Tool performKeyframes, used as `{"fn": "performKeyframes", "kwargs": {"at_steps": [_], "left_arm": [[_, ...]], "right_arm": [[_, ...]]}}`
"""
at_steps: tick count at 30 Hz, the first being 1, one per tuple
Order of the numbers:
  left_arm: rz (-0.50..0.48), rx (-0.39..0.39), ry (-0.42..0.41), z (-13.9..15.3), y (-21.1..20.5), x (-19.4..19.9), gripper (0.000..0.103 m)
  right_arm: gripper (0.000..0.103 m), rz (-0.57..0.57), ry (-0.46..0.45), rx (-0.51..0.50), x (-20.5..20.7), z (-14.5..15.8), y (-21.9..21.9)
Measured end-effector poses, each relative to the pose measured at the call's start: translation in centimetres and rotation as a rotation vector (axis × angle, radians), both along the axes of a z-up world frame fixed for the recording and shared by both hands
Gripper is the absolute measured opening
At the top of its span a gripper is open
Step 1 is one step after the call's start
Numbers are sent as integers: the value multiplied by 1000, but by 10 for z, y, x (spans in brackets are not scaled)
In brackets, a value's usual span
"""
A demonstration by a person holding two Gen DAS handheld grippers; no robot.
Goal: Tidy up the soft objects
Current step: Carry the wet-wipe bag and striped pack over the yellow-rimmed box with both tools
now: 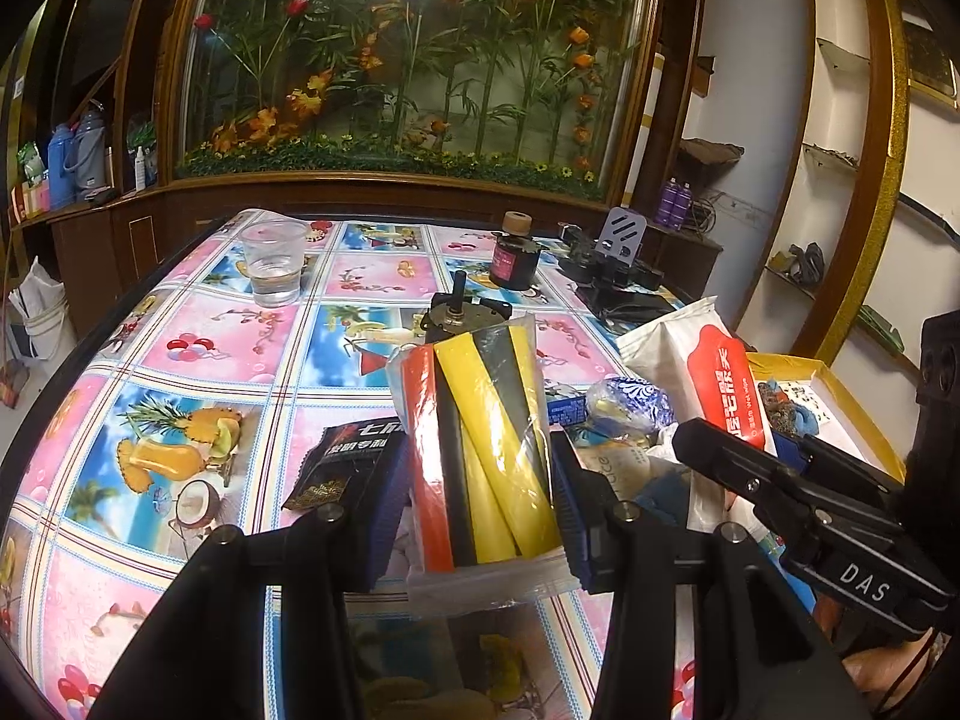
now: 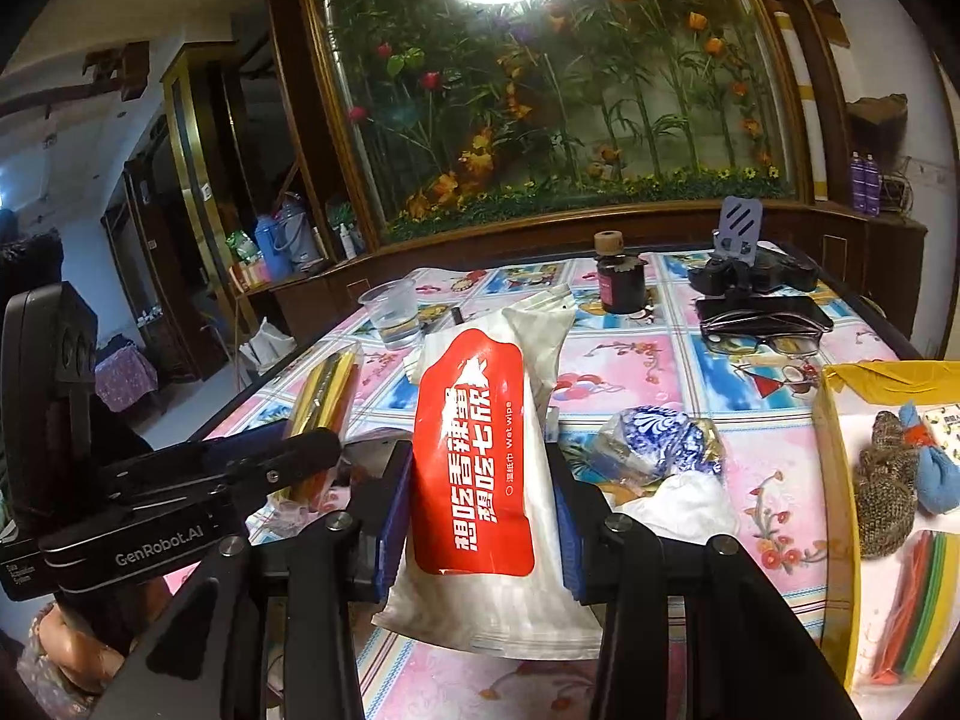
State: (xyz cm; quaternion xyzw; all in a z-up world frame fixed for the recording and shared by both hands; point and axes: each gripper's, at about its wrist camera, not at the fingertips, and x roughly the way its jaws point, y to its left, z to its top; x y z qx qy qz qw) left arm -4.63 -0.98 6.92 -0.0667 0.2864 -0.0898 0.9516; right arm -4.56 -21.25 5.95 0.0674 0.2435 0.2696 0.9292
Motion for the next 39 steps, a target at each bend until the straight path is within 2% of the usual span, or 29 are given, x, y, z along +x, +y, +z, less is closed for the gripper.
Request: {"fn": "performKeyframes", "kwargs": {"at_steps": [6, 12, 21, 25, 29, 35, 39], "left_arm": [[-5, -1, 1, -1, -1, 0, 44], [-23, 6, -5, -1, -12, 1, 44], [-64, 6, -1, 0, -41, -1, 44], [-122, -33, 26, 1, -65, 0, 44], [-224, -29, 56, 5, -115, -1, 44], [-387, -54, 134, 5, -191, -3, 44], [-459, -48, 191, -3, -233, -4, 44]], "right_arm": [[45, -12, 50, 68, 7, -3, -12], [44, -48, 17, 57, 1, 1, -16], [44, -78, 32, 109, -22, 17, -44], [44, -125, 45, 144, -30, 32, -80], [45, -211, 87, 143, -33, 41, -134], [45, -384, 179, 95, -41, 34, -217], [45, -460, 236, 69, -50, 22, -258]]}}
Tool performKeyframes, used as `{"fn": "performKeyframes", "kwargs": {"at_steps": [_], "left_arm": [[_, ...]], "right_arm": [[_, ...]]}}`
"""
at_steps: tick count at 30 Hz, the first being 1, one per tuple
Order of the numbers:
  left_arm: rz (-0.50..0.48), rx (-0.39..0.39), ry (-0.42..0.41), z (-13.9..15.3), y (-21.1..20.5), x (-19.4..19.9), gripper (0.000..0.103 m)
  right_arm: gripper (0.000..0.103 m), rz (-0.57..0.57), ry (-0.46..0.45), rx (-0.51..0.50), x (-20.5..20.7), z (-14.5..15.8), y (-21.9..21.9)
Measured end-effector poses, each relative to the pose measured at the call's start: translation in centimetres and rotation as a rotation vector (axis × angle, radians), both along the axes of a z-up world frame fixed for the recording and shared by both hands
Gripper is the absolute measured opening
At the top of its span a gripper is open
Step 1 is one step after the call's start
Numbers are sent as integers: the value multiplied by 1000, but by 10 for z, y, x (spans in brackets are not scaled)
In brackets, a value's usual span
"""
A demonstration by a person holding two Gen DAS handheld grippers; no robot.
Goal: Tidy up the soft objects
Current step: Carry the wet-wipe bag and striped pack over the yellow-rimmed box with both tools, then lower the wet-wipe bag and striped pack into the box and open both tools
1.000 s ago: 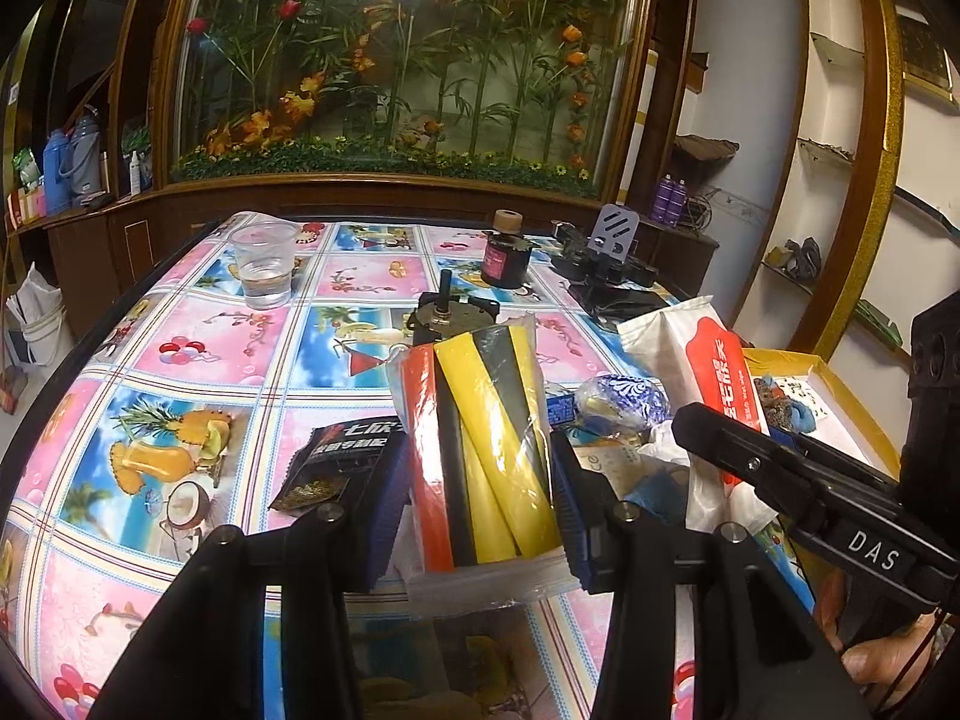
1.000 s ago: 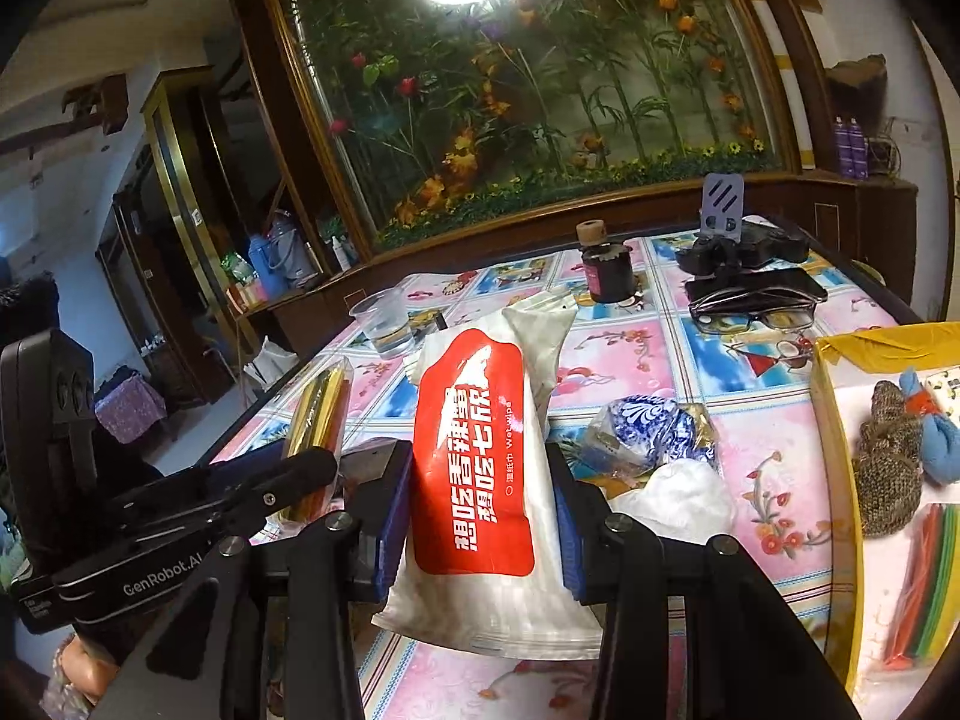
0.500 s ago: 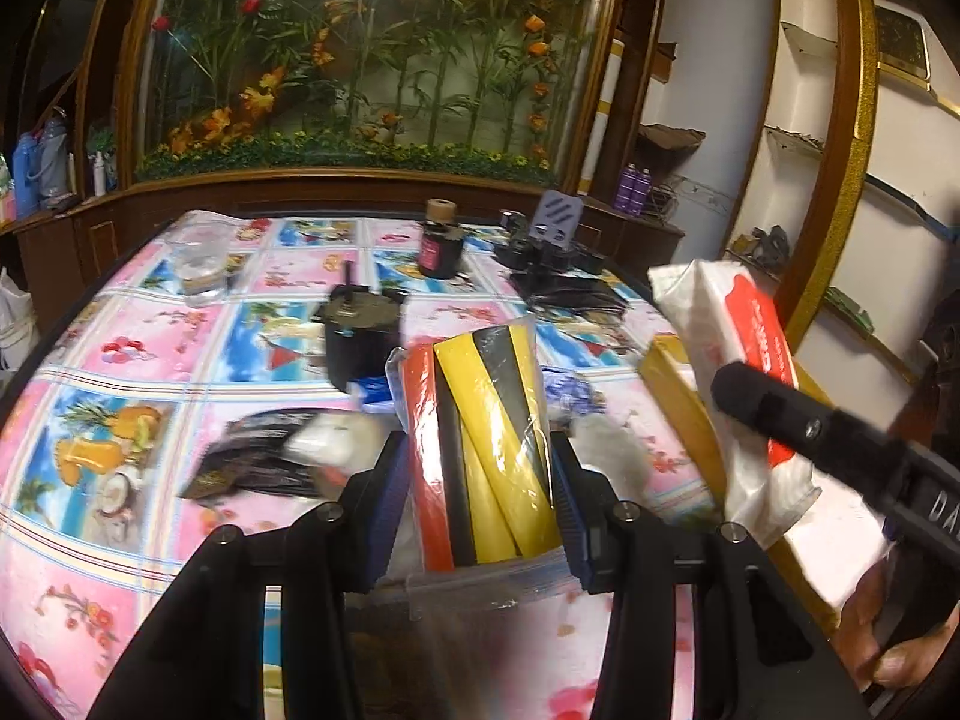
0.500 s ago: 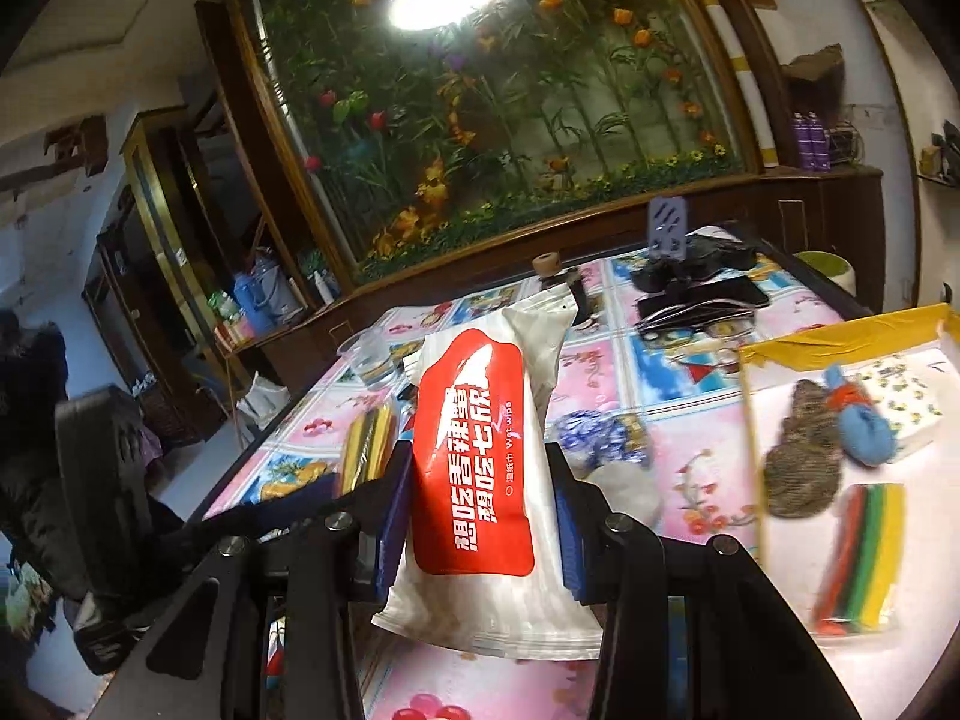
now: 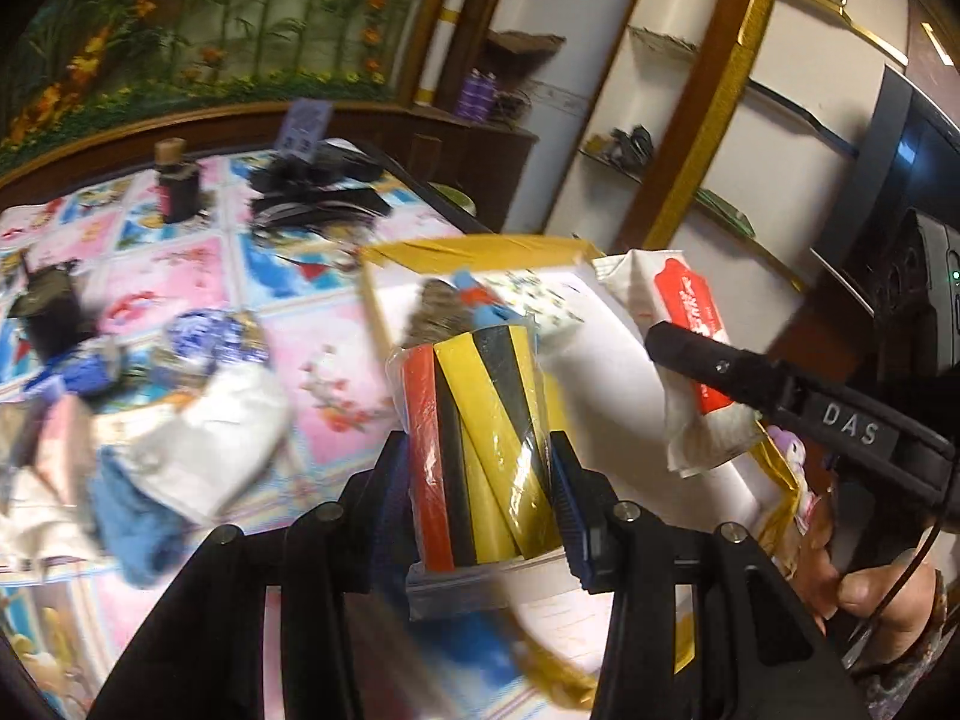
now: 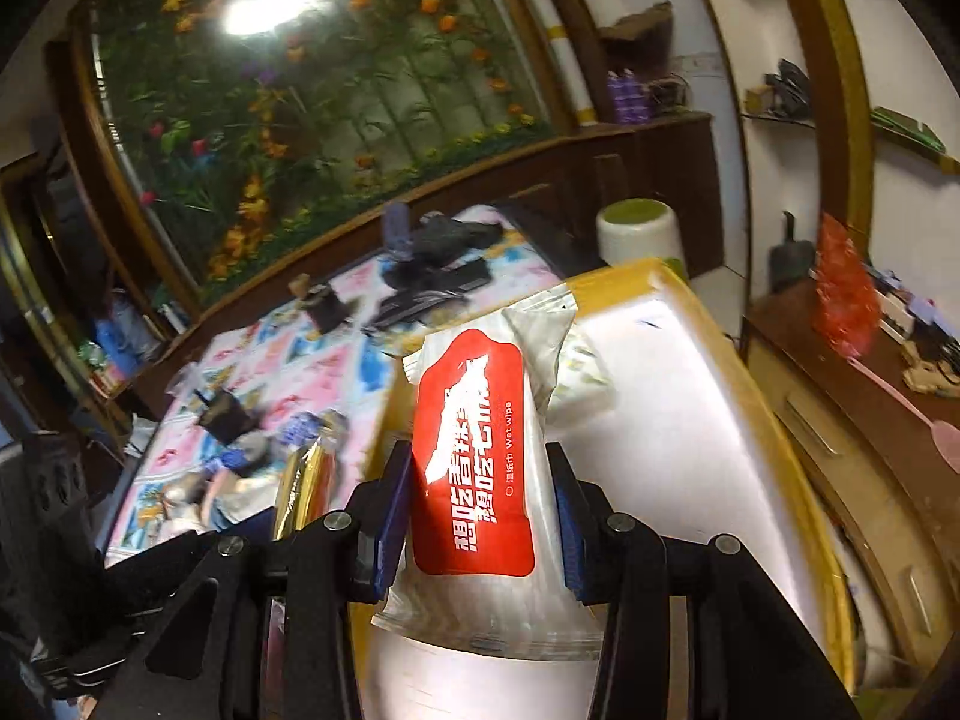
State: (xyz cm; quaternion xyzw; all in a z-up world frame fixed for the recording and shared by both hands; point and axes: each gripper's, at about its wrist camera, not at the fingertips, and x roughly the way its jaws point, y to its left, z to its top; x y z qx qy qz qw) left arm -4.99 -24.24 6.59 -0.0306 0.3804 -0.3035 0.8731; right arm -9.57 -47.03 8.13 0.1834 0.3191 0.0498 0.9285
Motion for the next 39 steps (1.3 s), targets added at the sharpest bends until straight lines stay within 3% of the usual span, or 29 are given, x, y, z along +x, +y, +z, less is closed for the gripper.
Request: {"fn": "performKeyframes", "kwargs": {"at_steps": [5, 10, 17, 23, 32, 39], "left_arm": [[-51, 38, 55, -17, -30, -4, 44], [-69, 78, 30, -21, -42, -15, 44], [-92, 88, 61, -28, -47, -16, 44], [-108, 67, 59, -23, -44, -21, 50], [-70, 20, 33, -11, -16, -20, 52], [0, -19, 10, -3, 24, -13, 52]], "right_arm": [[46, -28, 93, -26, -4, -21, -22], [47, -35, 174, -49, 0, -40, -30], [53, -32, 200, -49, 5, -48, -24], [64, -60, 177, -71, 2, -38, -22], [66, -42, 34, -17, -11, -10, -9], [68, 27, 10, -14, -7, -1, 29]]}}
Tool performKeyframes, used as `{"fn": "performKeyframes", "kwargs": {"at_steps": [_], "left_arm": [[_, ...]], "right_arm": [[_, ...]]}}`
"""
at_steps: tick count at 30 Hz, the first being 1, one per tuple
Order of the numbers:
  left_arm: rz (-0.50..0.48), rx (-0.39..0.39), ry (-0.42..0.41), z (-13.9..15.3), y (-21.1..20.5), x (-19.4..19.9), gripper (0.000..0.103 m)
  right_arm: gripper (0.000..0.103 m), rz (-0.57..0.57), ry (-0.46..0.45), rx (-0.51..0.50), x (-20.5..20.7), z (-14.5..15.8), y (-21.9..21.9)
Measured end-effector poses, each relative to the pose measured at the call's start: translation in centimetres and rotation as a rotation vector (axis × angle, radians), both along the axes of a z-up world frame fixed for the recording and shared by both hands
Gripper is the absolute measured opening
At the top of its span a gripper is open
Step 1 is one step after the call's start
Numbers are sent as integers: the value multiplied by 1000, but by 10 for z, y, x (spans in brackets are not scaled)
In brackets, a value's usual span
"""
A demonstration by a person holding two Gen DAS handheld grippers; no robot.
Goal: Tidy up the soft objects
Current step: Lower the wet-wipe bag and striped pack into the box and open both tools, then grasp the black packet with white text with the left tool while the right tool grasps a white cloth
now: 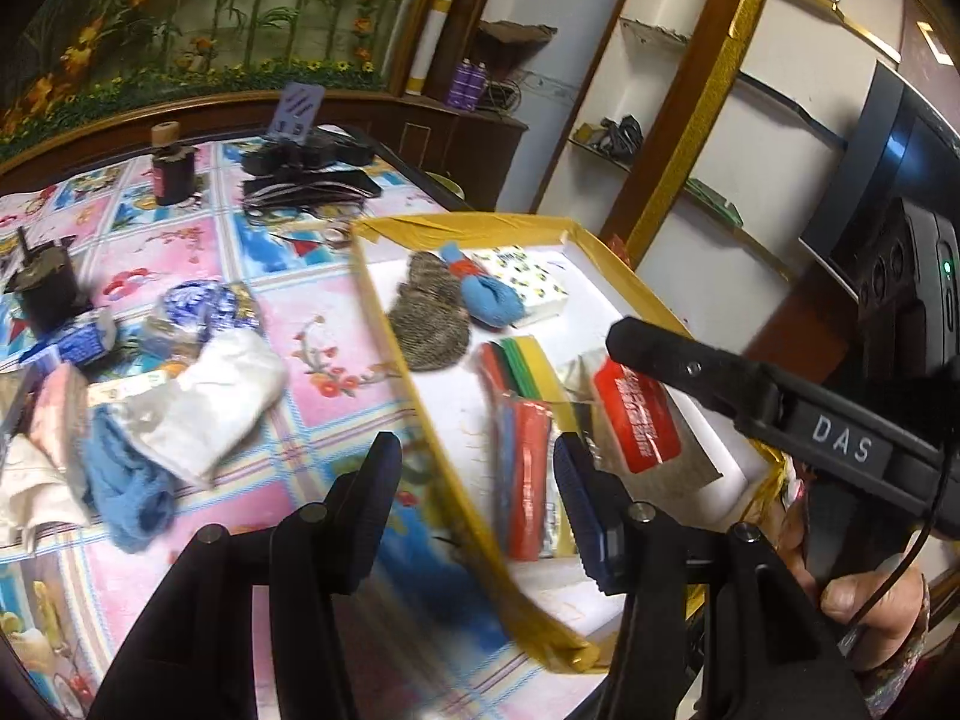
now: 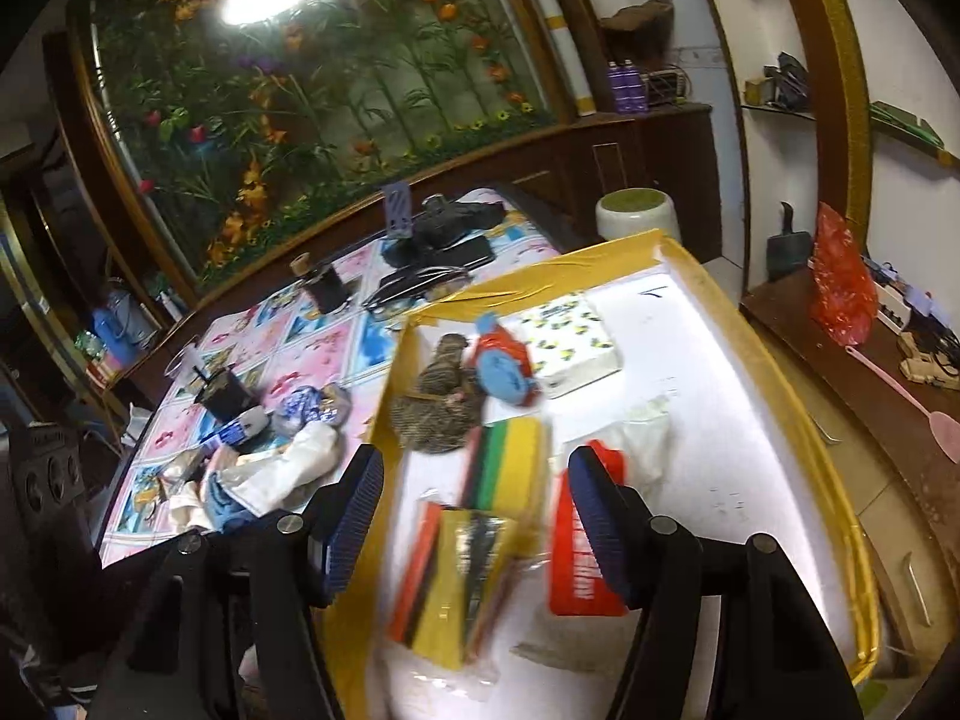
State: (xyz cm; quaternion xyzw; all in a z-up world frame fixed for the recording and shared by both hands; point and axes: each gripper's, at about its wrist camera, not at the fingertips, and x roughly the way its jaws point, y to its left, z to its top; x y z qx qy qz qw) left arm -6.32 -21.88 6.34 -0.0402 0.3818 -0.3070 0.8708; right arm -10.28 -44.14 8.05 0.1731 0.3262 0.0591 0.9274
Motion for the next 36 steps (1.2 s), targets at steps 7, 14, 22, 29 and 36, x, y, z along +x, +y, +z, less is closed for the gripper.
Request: {"fn": "performKeyframes", "kwargs": {"at_steps": [7, 14, 22, 29, 36], "left_arm": [[113, -50, -12, 6, 62, 11, 57], [328, -66, -36, 17, 163, 34, 63], [413, -63, 195, -9, 263, 129, 66], [259, -95, 362, -44, 262, 156, 66], [171, -110, 339, -35, 263, 69, 77]], "right_arm": [[69, 110, -31, -23, 6, 11, 53], [71, 227, -26, -45, 11, 7, 105], [71, 267, 11, -43, 15, -5, 122], [71, 283, 15, -40, 8, -7, 122], [71, 283, 12, -14, 11, -11, 115]]}}
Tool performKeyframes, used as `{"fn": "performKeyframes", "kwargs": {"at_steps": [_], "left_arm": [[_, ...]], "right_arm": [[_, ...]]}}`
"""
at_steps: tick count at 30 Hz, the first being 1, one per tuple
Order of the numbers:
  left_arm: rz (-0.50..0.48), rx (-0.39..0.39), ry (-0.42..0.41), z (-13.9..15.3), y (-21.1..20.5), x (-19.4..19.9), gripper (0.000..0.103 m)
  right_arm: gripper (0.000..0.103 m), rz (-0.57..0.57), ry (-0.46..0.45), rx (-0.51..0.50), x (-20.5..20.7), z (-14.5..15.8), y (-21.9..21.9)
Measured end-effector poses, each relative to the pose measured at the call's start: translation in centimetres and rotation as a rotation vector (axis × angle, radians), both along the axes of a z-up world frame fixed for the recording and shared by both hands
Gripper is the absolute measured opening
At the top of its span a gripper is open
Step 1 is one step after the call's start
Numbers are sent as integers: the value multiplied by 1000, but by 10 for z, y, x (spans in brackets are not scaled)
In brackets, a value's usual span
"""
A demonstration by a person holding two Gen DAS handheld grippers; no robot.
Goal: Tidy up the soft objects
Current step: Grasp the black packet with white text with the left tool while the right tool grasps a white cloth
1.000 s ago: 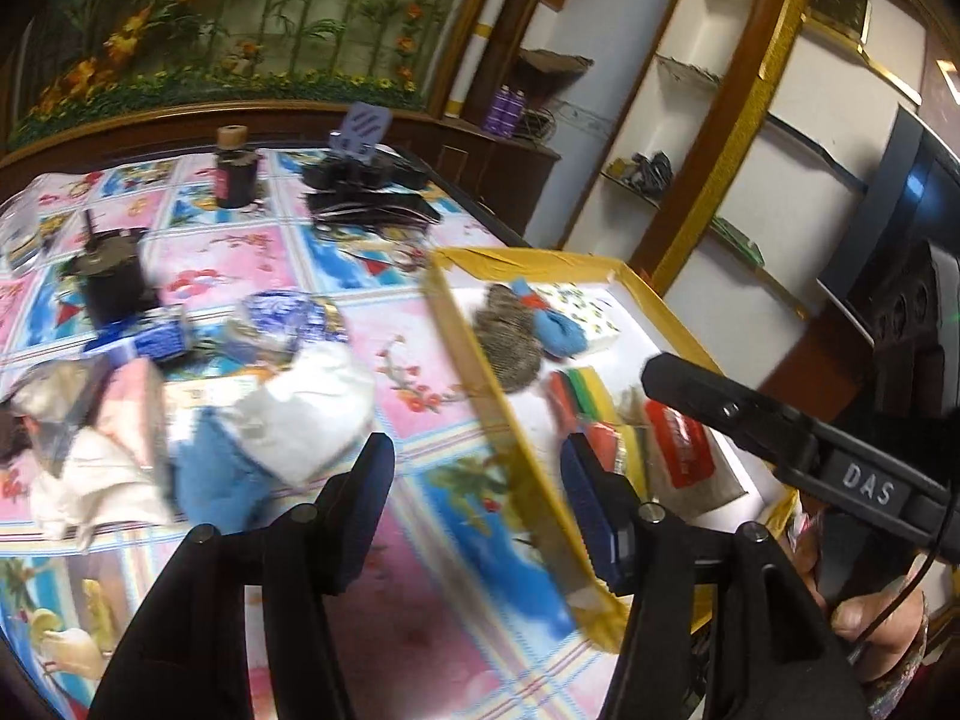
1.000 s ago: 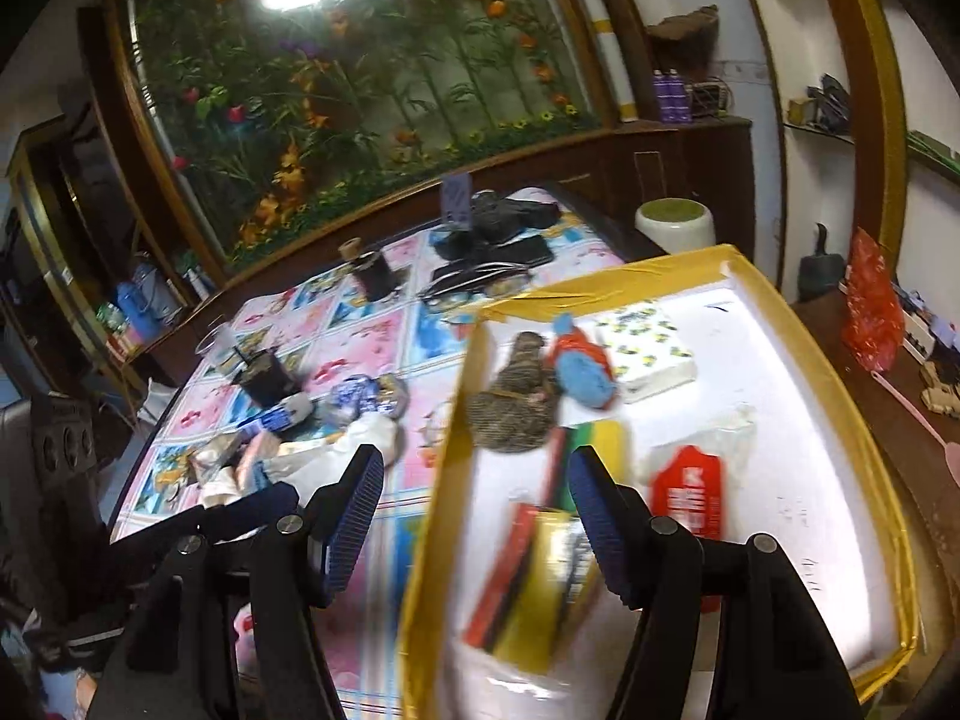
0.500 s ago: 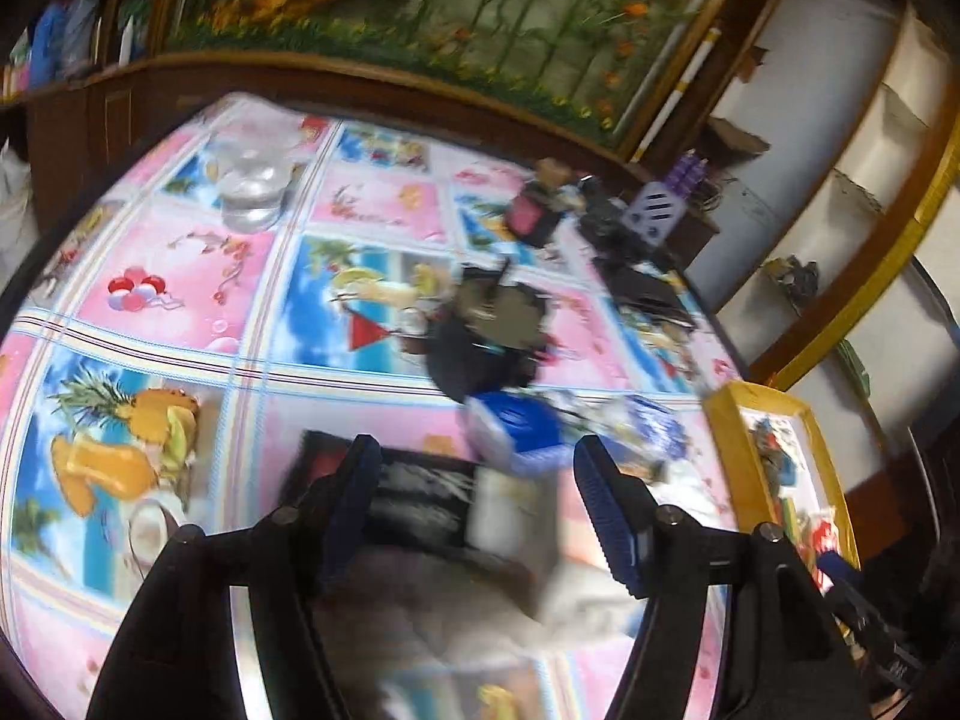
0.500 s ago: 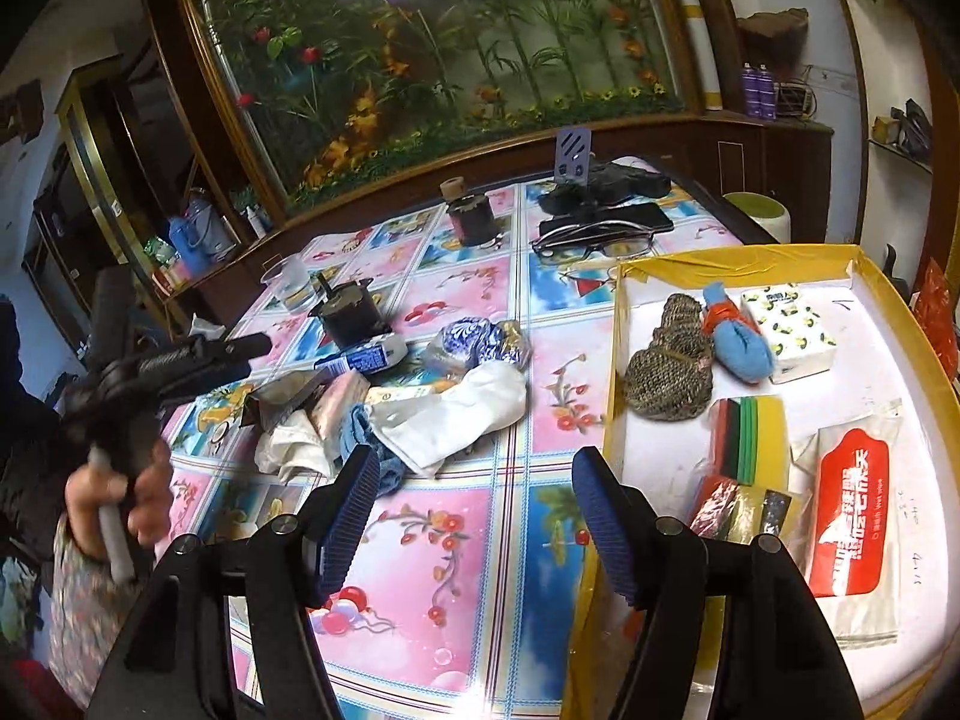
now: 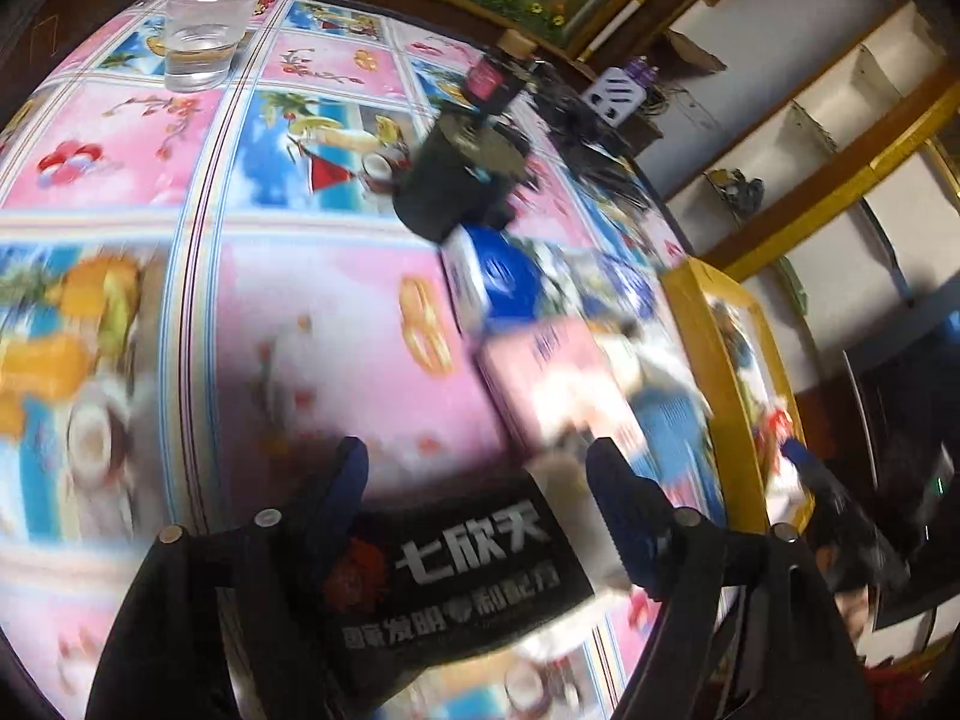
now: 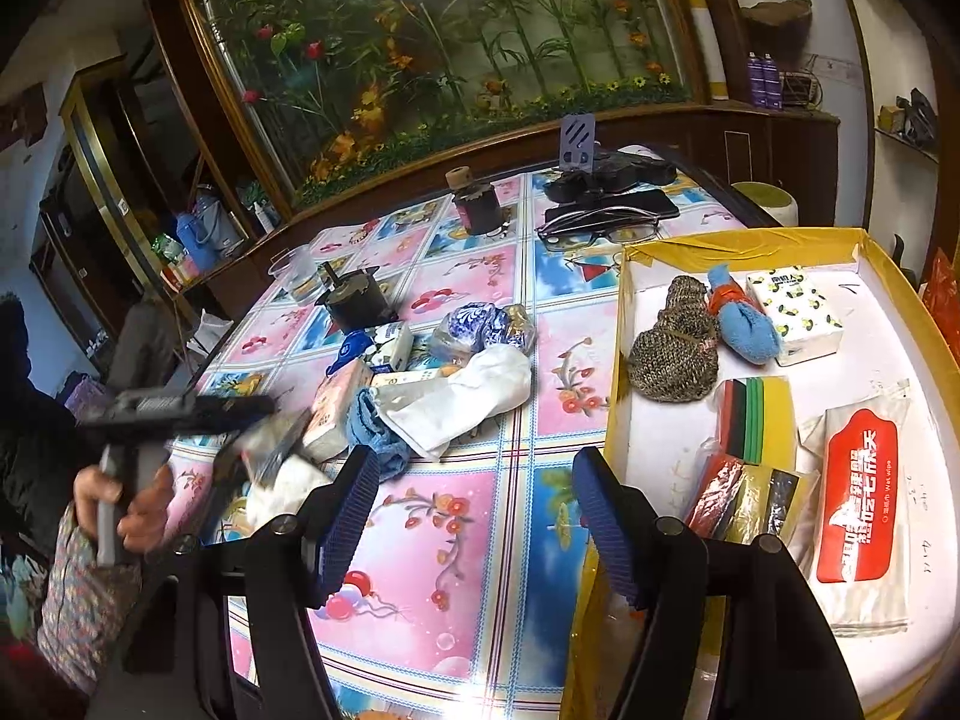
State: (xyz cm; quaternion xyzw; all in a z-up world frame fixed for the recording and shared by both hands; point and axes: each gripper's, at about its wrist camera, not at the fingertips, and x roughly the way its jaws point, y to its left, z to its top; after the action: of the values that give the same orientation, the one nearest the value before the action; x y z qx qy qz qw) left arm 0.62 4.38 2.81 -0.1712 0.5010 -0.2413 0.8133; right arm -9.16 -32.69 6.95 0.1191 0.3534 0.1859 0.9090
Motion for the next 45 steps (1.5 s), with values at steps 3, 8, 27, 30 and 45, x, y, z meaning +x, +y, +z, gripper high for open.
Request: {"fn": "performKeyframes", "kwargs": {"at_steps": [3, 8, 27, 30, 45], "left_arm": [[-39, 29, -58, 9, -5, -43, 84], [-142, 159, -141, 17, -27, -82, 89], [289, 127, -225, 14, 17, -50, 42], [336, 105, -248, 17, 15, -46, 42], [336, 148, -286, 18, 12, -47, 42]], "right_arm": [[71, 8, 8, 9, 3, -4, 2], [71, 51, 14, 10, 3, -10, 14], [78, 323, 15, -16, 1, -19, 98], [79, 383, 6, -78, 5, -19, 128], [20, 478, 46, -297, 15, -57, 189]]}}
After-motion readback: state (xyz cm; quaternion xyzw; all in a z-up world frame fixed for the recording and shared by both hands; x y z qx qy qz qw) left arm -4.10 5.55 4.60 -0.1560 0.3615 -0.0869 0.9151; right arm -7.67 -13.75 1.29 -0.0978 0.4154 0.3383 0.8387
